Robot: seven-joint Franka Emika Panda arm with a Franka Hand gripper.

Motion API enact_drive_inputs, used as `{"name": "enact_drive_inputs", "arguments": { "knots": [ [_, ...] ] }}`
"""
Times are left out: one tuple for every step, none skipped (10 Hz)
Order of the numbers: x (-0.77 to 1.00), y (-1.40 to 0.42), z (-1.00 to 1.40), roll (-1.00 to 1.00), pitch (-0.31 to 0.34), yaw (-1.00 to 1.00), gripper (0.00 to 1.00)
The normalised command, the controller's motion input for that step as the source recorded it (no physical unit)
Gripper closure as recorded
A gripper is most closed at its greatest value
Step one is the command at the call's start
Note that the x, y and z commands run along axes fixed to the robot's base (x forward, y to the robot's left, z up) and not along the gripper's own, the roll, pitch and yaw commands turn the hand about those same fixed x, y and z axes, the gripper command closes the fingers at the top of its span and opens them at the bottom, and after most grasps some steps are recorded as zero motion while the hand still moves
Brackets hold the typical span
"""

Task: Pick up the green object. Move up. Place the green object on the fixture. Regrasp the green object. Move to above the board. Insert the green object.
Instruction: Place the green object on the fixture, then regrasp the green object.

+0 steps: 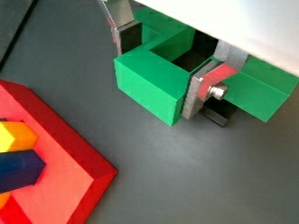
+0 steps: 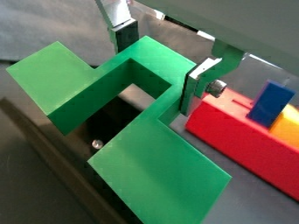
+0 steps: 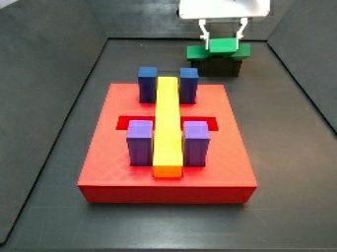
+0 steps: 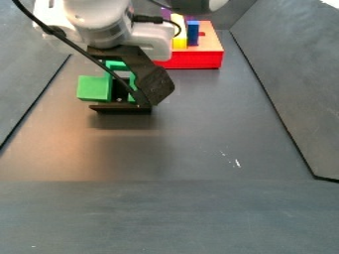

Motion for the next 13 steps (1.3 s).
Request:
{"name": "enact_drive_inputs", "arguments": {
  "knots": [
    [0.0,0.0,-0.03,0.13,0.009,0.0,1.0],
    [0.0,0.0,0.0,0.0,0.0,0.0,1.0],
    [0.0,0.0,0.0,0.0,0.0,0.0,0.0],
    [0.0,0.0,0.0,-0.01,0.0,0.0,0.0],
    [0.0,0.29,0.18,-0.59,-0.011,-0.01,0.0],
    [0.03,0.4,0.33,-0.78,0.0,-0.03,0.0],
    [0.13,0.36,0.4,-0.7,0.0,-0.07,0.0],
    [0.2,0.19,0.38,-0.41,0.134,-0.05,0.0],
    [0.17,0.05,0.37,0.0,0.314,-0.06,0.0],
    [0.09,0.0,0.33,0.34,0.429,-0.04,0.0],
    [0.01,-0.06,0.37,0.65,0.5,0.0,0.0],
    [0.0,-0.17,0.34,0.72,0.411,0.08,0.0],
    [-0.03,-0.39,0.14,0.81,0.191,0.18,0.0]
  ]
}}
